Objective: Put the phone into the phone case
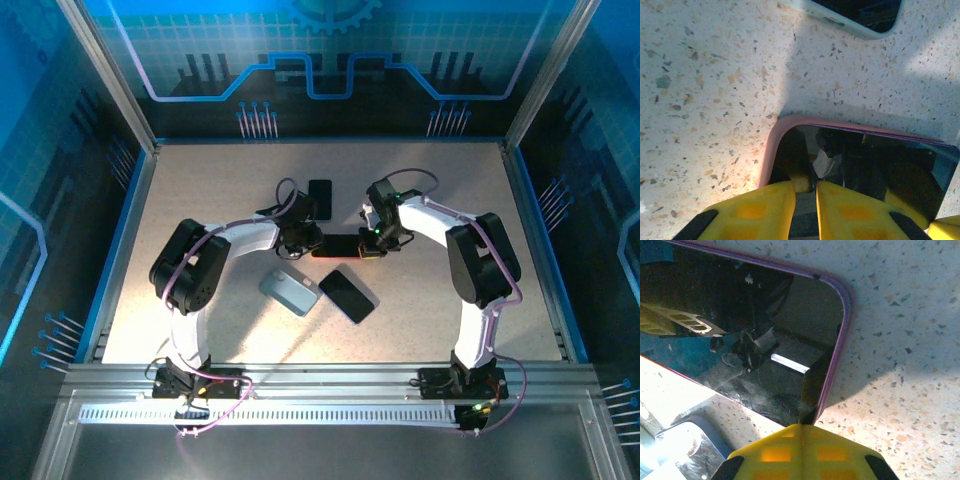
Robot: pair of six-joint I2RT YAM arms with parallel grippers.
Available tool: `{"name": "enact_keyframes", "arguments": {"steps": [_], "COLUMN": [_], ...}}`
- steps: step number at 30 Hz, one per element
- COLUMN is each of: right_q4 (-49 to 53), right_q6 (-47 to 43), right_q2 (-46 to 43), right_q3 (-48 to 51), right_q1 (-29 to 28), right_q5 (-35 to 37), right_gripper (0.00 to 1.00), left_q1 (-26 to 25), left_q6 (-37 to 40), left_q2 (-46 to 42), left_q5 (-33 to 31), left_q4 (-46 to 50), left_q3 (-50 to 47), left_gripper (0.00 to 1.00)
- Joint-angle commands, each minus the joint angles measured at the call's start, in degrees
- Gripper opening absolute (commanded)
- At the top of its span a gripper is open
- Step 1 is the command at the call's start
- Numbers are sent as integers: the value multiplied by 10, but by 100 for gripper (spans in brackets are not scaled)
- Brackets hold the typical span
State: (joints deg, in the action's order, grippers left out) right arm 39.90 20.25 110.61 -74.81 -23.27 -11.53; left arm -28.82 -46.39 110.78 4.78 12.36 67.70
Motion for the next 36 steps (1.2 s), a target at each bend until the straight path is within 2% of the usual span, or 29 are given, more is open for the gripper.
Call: {"name": "enact_keyframes", "arguments": {"steps": [1,13,23,29,36], "right_q4": [-11,-27,-65,-83,-92], "right_q6": [-7,-7,18,25,47], "right_q2": [24,59,97,115,78], "right_q3": [13,46,97,119,143], "right_q1": [6,-24,-67,-70,-77], "right_q5": [-13,8,-9,-18,-55], "right_gripper": [0,0,0,0,0], "left_q1": [4,4,4,4,3], "left_q6": [11,9,7,7,7], "left_q2": [27,29,30,30,29], "left_q5": [-25,-25,-21,-21,-26], "left_q4": [62,63,59,59,60], "left_q3": [-25,-26,-24,-25,-25], "left_gripper": [22,22,22,22,22]}}
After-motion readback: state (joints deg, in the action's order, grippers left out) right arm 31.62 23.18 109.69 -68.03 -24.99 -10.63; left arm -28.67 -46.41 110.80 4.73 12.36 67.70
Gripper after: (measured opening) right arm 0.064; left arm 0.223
